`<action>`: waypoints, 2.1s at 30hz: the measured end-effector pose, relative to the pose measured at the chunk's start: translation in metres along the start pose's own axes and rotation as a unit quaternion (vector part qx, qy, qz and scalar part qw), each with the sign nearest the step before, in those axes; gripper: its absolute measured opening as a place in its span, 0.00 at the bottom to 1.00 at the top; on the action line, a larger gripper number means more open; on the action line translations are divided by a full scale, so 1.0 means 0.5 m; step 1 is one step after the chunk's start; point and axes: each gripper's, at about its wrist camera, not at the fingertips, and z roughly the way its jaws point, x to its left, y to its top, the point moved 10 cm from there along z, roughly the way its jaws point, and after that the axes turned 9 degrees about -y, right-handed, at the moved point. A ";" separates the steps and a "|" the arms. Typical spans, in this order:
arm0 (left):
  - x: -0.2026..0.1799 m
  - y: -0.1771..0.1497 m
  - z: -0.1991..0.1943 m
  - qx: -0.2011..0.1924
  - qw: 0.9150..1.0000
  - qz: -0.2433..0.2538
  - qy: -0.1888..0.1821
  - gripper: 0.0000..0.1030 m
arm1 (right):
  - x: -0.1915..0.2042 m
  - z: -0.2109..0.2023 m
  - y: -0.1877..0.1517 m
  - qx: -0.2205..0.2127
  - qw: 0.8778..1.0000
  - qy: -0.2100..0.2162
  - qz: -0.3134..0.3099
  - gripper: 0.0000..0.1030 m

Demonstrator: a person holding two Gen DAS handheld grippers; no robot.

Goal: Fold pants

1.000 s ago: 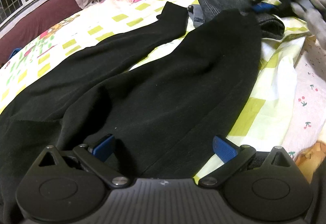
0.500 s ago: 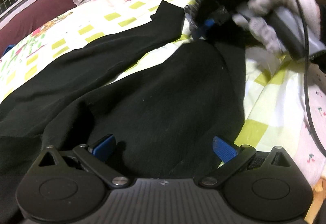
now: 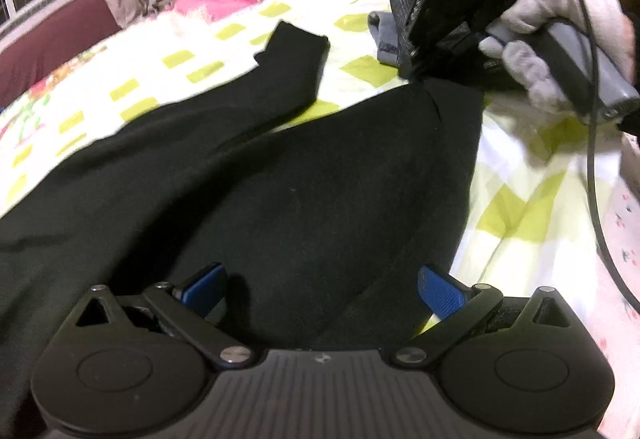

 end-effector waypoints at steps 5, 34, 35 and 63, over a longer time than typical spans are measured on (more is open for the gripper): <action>0.094 -0.082 -0.103 0.006 0.998 -0.007 0.062 1.00 | 0.066 -0.073 -0.040 -0.084 0.986 -0.055 -0.134 0.48; 1.058 -0.306 -0.356 0.023 0.953 -0.201 0.225 1.00 | 0.897 0.162 -0.326 0.054 0.792 0.194 -0.576 0.58; 1.055 -0.313 -0.358 0.020 0.954 -0.203 0.222 1.00 | 0.897 0.173 -0.332 0.056 0.792 0.189 -0.578 0.60; 0.611 -0.402 -0.654 -0.069 0.961 -0.216 0.161 0.38 | 0.522 -0.298 -0.552 0.011 0.808 0.226 -0.544 0.06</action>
